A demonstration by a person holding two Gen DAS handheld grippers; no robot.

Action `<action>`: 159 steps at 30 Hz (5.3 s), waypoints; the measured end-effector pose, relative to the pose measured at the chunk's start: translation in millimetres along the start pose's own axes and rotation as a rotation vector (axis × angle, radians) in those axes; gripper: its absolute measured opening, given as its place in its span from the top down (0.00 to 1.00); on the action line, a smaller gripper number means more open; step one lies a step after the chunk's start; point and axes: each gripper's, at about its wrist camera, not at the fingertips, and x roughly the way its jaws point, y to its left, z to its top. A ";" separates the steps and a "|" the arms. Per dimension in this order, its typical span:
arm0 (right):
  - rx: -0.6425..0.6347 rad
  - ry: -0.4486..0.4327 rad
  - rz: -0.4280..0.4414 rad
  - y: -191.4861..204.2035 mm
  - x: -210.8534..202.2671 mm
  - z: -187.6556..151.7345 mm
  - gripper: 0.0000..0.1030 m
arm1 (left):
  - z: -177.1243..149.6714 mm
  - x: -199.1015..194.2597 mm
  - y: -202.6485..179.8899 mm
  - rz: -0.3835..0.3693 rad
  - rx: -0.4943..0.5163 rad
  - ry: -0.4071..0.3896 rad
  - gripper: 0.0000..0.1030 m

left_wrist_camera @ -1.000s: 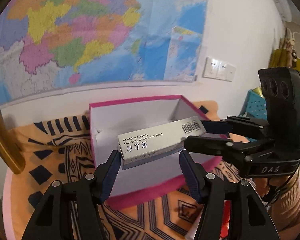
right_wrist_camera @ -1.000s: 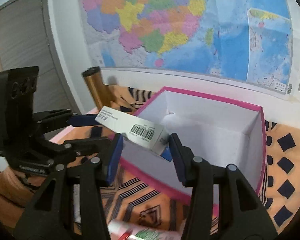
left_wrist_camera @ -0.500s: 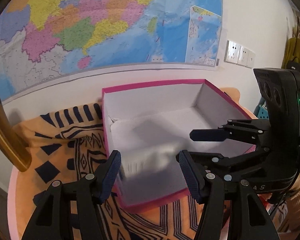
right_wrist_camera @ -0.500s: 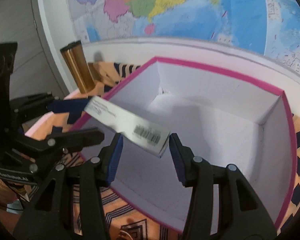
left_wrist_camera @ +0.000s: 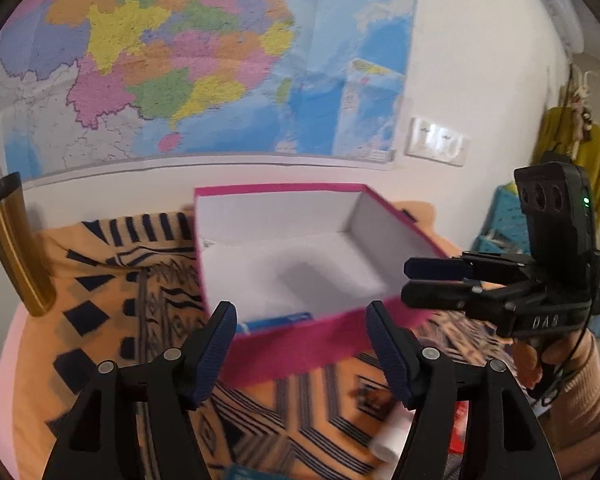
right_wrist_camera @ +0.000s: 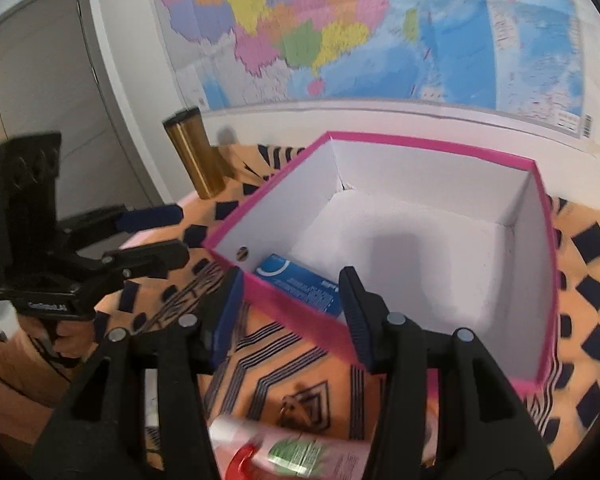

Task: Organize rigid objects
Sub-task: 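Lower the medicine box into the pink box and open the left tool, then grasp the red trigger sprayer head with the right tool, then carry the red sprayer head into the pink box and open the right tool, then move the right tool back toward the wooden massage comb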

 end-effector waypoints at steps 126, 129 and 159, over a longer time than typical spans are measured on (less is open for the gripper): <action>0.246 -0.084 -0.141 -76.5 -56.2 -25.9 0.70 | 37.7 94.8 -66.3 -0.125 0.034 0.163 0.43; 0.248 -0.093 -0.104 -69.3 -70.2 -37.1 0.63 | 28.3 76.2 -70.8 -0.122 0.057 0.138 0.42; 0.455 0.132 -0.112 -95.8 -39.7 -143.9 0.57 | -54.7 90.1 -57.6 -0.140 -0.038 0.355 0.40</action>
